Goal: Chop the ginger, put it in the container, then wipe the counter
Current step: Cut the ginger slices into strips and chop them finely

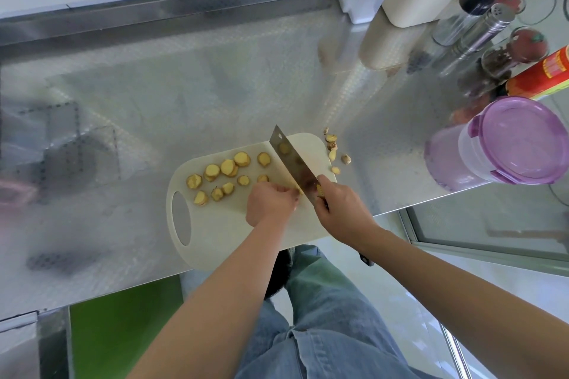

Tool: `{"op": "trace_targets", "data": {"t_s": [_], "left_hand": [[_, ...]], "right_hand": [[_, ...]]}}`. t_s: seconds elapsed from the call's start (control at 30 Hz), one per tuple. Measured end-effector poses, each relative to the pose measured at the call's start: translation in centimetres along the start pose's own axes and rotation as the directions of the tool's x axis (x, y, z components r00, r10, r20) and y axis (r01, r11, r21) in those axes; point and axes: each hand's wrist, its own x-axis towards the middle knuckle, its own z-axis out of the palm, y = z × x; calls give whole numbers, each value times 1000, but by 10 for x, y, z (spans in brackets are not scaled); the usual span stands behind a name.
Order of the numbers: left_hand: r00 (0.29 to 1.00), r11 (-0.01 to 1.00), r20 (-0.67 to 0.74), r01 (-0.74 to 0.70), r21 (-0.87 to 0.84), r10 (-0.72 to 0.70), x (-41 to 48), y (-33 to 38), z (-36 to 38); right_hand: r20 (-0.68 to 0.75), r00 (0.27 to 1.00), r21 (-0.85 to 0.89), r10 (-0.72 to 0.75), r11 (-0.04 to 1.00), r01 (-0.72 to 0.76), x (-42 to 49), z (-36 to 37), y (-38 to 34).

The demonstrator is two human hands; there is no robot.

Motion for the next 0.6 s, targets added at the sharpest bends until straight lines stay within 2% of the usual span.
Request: {"op": "trace_targets", "data": {"t_s": [0.07,0.3,0.47,0.6], "left_hand": [[1000,1000,6,4,-5,-4,-1,0,0],[1000,1000,-4,9,-18,-9,-3,3,-2],[1000,1000,-5,3,-11,-3,-5,5,-3],[1000,1000,-3,0,10,0,-7,5,-4]], "right_hand": [[-29,1000,16,4,1000,-3,0,1,-1],[24,1000,-16,-8,1000,9,-1,0,-1],[41,998,-42,40,998,-38,0,4,-7],[-4,999,-6,53,999,-53,4,10,-9]]}}
